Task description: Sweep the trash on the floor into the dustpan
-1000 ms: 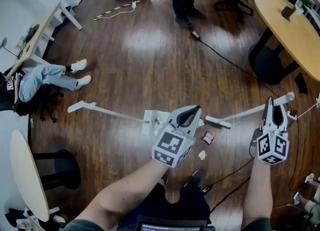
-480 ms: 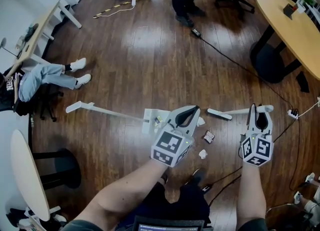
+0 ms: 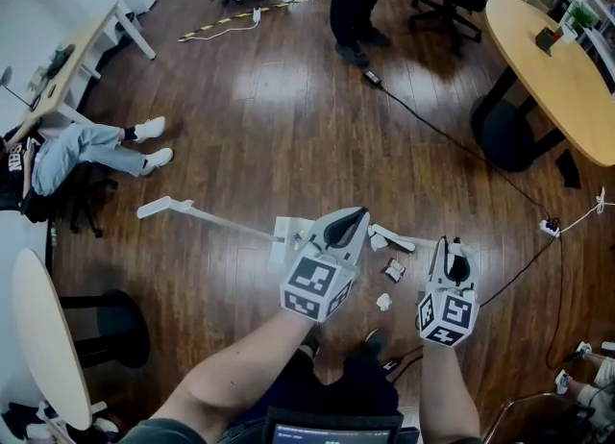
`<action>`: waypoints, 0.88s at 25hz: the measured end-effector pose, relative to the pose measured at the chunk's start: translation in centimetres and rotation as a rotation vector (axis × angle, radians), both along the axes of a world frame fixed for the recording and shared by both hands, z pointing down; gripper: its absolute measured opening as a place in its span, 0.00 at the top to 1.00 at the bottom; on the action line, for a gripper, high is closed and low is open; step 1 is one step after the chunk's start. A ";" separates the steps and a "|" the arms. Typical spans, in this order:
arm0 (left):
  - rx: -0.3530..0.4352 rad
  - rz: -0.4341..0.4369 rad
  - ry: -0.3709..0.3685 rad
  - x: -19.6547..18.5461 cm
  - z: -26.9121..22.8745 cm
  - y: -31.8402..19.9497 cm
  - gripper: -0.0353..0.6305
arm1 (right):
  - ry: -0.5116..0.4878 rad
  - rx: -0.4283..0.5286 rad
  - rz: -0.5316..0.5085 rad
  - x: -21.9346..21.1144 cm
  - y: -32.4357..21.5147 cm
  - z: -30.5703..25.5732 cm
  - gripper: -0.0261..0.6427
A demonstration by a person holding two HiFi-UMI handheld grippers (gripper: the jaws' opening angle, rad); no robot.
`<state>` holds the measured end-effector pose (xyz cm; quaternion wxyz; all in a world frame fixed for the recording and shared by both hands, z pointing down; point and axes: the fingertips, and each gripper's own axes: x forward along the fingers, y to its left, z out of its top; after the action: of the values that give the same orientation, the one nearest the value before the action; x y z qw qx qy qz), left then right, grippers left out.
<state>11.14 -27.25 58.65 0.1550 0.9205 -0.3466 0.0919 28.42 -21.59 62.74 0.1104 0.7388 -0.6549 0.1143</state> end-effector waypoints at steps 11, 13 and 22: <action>-0.017 -0.061 0.022 -12.8 -3.3 4.3 0.93 | -0.059 -0.080 0.035 -11.6 1.9 -1.8 0.76; -0.022 -0.072 0.018 -14.9 -3.3 4.7 0.93 | -0.051 -0.088 0.068 -12.3 1.9 -1.9 0.76; 0.001 -0.043 0.020 -17.6 -5.3 6.1 0.93 | -0.044 -0.129 0.221 -12.7 6.7 -3.2 0.76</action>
<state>-6.41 -21.14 53.31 0.1601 0.9138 -0.3649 0.0791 15.71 -14.88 59.49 0.1300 0.7952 -0.5630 0.1837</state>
